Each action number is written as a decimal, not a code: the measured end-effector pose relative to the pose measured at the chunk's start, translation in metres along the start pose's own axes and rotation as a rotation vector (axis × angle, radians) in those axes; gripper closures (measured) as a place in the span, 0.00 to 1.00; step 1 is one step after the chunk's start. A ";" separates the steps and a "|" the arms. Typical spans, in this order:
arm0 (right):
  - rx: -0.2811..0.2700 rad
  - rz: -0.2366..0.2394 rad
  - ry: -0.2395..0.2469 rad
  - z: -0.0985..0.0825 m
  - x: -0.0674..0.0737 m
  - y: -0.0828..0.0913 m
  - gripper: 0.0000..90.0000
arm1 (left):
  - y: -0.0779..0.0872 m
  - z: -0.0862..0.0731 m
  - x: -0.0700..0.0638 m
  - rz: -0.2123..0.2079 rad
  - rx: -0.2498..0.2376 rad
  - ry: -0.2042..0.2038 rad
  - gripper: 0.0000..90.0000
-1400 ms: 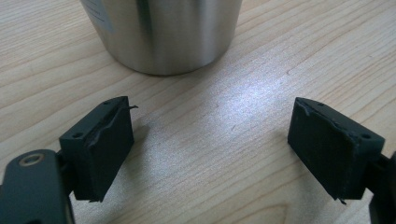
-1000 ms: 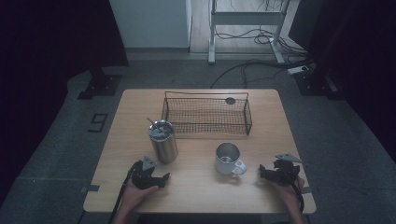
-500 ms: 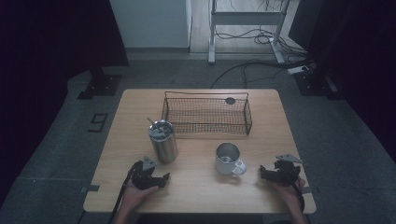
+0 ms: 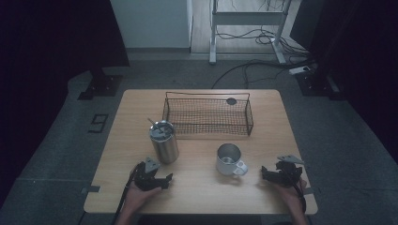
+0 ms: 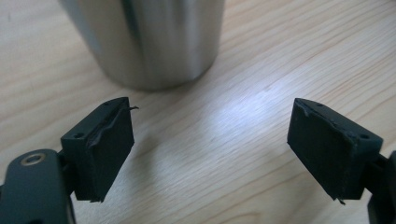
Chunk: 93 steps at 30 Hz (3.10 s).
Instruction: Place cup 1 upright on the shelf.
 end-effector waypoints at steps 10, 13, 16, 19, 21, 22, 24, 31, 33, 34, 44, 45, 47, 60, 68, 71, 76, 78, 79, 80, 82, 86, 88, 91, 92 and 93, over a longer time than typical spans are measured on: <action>0.000 0.000 0.000 0.000 0.000 0.000 0.01 | 0.016 0.020 -0.004 -0.024 -0.073 0.046 0.16; 0.000 0.000 0.000 0.000 0.000 0.000 0.01 | 0.020 0.024 -0.004 -0.018 -0.090 0.051 0.16; 0.000 -0.004 -0.001 0.000 0.000 0.000 0.01 | 0.023 0.028 -0.002 -0.006 -0.108 0.053 0.15; 0.001 -0.004 -0.001 0.000 0.000 -0.001 0.01 | 0.024 0.029 -0.001 -0.003 -0.109 0.055 0.14; 0.001 -0.005 -0.003 0.001 0.000 -0.001 0.01 | 0.024 0.030 0.000 0.001 -0.113 0.058 0.14; 0.000 -0.005 -0.002 0.001 0.000 -0.001 0.01 | 0.025 0.031 0.001 0.003 -0.115 0.062 0.14; 0.001 -0.005 -0.003 0.001 0.000 -0.001 0.01 | 0.027 0.035 0.005 0.009 -0.128 0.075 0.13; 0.001 -0.005 -0.003 0.001 0.000 -0.001 0.01 | 0.030 0.045 0.016 0.023 -0.164 0.106 0.13; 0.002 -0.005 -0.004 0.001 0.000 -0.001 0.01 | 0.031 0.049 0.021 0.032 -0.171 0.115 0.12; 0.003 -0.004 -0.003 0.001 0.000 -0.001 0.01 | 0.032 0.051 0.024 0.036 -0.178 0.121 0.12; 0.002 -0.007 -0.005 0.001 -0.001 -0.001 0.02 | 0.033 0.062 0.027 0.024 -0.188 0.108 0.07; 0.003 -0.008 -0.007 0.001 -0.001 -0.001 0.02 | 0.032 0.063 0.027 0.027 -0.187 0.111 0.07; 0.002 -0.009 -0.008 0.001 -0.001 -0.001 0.02 | 0.031 0.064 0.028 0.037 -0.186 0.113 0.07; 0.002 -0.014 -0.012 0.002 -0.002 -0.002 0.02 | 0.020 0.084 0.029 0.044 -0.183 0.109 0.03; 0.003 -0.014 -0.013 0.002 -0.002 -0.002 0.02 | 0.014 0.091 0.033 0.061 -0.182 0.101 0.00; 0.002 -0.013 -0.013 0.002 -0.002 -0.002 0.02 | 0.011 0.095 0.034 0.065 -0.185 0.105 0.00; 0.002 -0.013 -0.014 0.002 -0.002 -0.002 0.02 | 0.006 0.099 0.033 0.081 -0.181 0.106 0.00; 0.002 -0.015 -0.014 0.002 -0.002 -0.002 0.02 | 0.003 0.102 0.034 0.089 -0.178 0.105 0.00; 0.003 -0.017 -0.014 0.002 -0.003 -0.002 0.02 | 0.001 0.102 0.035 0.090 -0.178 0.107 0.00; 0.003 -0.017 -0.014 0.002 -0.003 -0.002 0.02 | -0.002 0.103 0.036 0.087 -0.178 0.114 0.00; 0.003 -0.017 -0.014 0.002 -0.003 -0.002 0.02 | -0.003 0.103 0.037 0.092 -0.179 0.107 0.00; 0.002 -0.016 -0.014 0.002 -0.003 -0.002 0.02 | -0.004 0.104 0.035 0.111 -0.200 0.086 0.03; 0.002 -0.017 -0.014 0.002 -0.003 -0.002 0.02 | -0.004 0.103 0.035 0.116 -0.205 0.086 0.04; 0.003 -0.017 -0.014 0.002 -0.003 -0.002 0.02 | -0.004 0.103 0.035 0.120 -0.202 0.085 0.04; 0.003 -0.018 -0.014 0.002 -0.003 -0.003 0.02 | -0.003 0.103 0.035 0.120 -0.194 0.087 0.04; 0.003 -0.018 -0.014 0.002 -0.003 -0.003 0.02 | -0.003 0.103 0.035 0.120 -0.194 0.087 0.04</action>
Point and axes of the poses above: each handheld gripper's, and its own axes: y roughly backward along the jaws, z roughly out of its top, x roughly to its left, the point moved 7 cm from there along -y, roughly forward along the jaws, and after that the axes turned 11 degrees about -z, right-handed, at the moved point
